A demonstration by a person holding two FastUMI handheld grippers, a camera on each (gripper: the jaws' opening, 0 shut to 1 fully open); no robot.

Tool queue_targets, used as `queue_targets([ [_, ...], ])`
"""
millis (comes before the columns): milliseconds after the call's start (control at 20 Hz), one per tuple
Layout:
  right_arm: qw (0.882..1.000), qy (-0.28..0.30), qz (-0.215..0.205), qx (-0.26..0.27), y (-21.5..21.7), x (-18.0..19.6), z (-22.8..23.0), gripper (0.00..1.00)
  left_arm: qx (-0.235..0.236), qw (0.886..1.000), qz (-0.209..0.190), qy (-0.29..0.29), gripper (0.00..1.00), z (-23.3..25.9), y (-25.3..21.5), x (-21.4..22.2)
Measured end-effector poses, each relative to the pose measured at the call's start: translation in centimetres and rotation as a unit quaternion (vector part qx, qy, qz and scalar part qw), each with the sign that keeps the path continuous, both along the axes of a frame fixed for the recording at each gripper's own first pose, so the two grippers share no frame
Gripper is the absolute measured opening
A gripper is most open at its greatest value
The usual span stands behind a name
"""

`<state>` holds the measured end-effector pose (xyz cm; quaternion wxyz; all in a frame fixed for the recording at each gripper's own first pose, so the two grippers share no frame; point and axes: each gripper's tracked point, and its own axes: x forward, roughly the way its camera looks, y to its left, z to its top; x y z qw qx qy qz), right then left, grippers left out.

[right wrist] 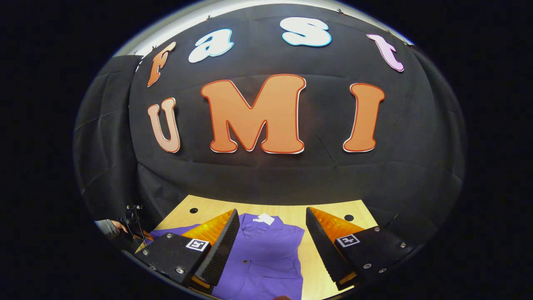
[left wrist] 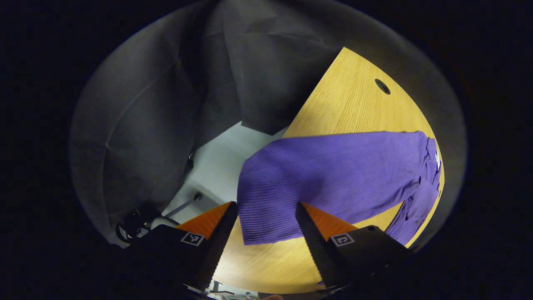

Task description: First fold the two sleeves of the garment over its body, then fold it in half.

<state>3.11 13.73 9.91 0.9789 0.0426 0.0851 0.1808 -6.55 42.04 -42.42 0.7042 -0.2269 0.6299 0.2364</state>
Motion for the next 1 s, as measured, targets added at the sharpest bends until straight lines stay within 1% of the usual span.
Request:
queue_targets([
  [50,1.000,0.000,-0.002,0.001,-0.5,-0.1,0.0,1.00,0.011,1.000,-0.002,0.021,0.85,0.0,0.4,-0.5],
  [100,1.000,0.000,-0.004,0.003,-1.2,-0.1,-0.1,0.95,0.009,1.000,-0.003,0.023,0.69,-0.1,0.3,-0.3],
  [150,1.000,0.001,-0.007,0.003,-1.8,0.0,-0.1,0.95,0.002,1.000,0.000,0.021,0.65,-0.2,-0.2,0.0],
  [200,1.000,0.000,-0.009,0.003,-2.3,0.0,-0.3,0.95,0.002,1.000,0.010,0.025,0.40,-0.4,-0.5,0.3],
  [250,1.000,0.003,-0.011,0.002,-3.0,0.0,-0.4,0.95,0.005,1.000,0.005,0.028,0.14,0.6,-0.7,0.3],
  [350,1.000,0.005,-0.012,0.005,-4.0,-0.1,-0.7,0.95,0.009,1.000,0.006,0.023,0.11,0.3,-0.7,0.5],
  [400,1.000,0.006,-0.012,0.007,-4.6,0.0,-0.8,1.00,0.009,1.000,-0.005,0.009,0.09,1.2,-1.0,1.0],
  [450,1.000,0.007,-0.013,0.011,-4.9,0.1,-0.8,1.00,0.015,1.000,-0.016,-0.001,0.09,2.3,-1.2,1.5],
  [600,1.000,0.005,-0.001,0.029,-5.5,0.2,-0.9,1.00,0.042,0.996,-0.073,-0.036,0.08,6.2,-2.9,4.1],
  [650,0.999,0.006,0.002,0.035,-5.7,0.1,-1.0,0.95,0.045,0.994,-0.089,-0.046,0.09,7.4,-4.1,4.9],
  [700,0.999,0.005,0.009,0.046,-5.8,0.0,-1.0,0.95,0.045,0.991,-0.110,-0.057,0.09,8.8,-5.7,6.1],
  [750,0.999,0.008,0.010,0.049,-6.0,-0.1,-1.3,1.00,0.046,0.989,-0.124,-0.066,0.09,9.6,-6.9,6.9],
  [800,0.999,0.008,0.012,0.051,-6.3,-0.1,-1.6,1.00,0.048,0.987,-0.139,-0.072,0.09,10.4,-8.0,7.6],
  [850,0.999,0.009,0.012,0.051,-6.7,-0.1,-1.8,1.00,0.050,0.984,-0.152,-0.080,0.09,11.3,-9.3,8.0],
  [900,0.999,0.008,0.014,0.051,-7.1,-0.3,-2.1,0.95,0.051,0.980,-0.170,-0.089,0.09,12.6,-10.9,8.8],
  [1000,0.998,0.009,0.013,0.056,-8.2,-0.7,-2.6,0.95,0.051,0.972,-0.202,-0.107,0.09,15.1,-14.0,10.9],
])
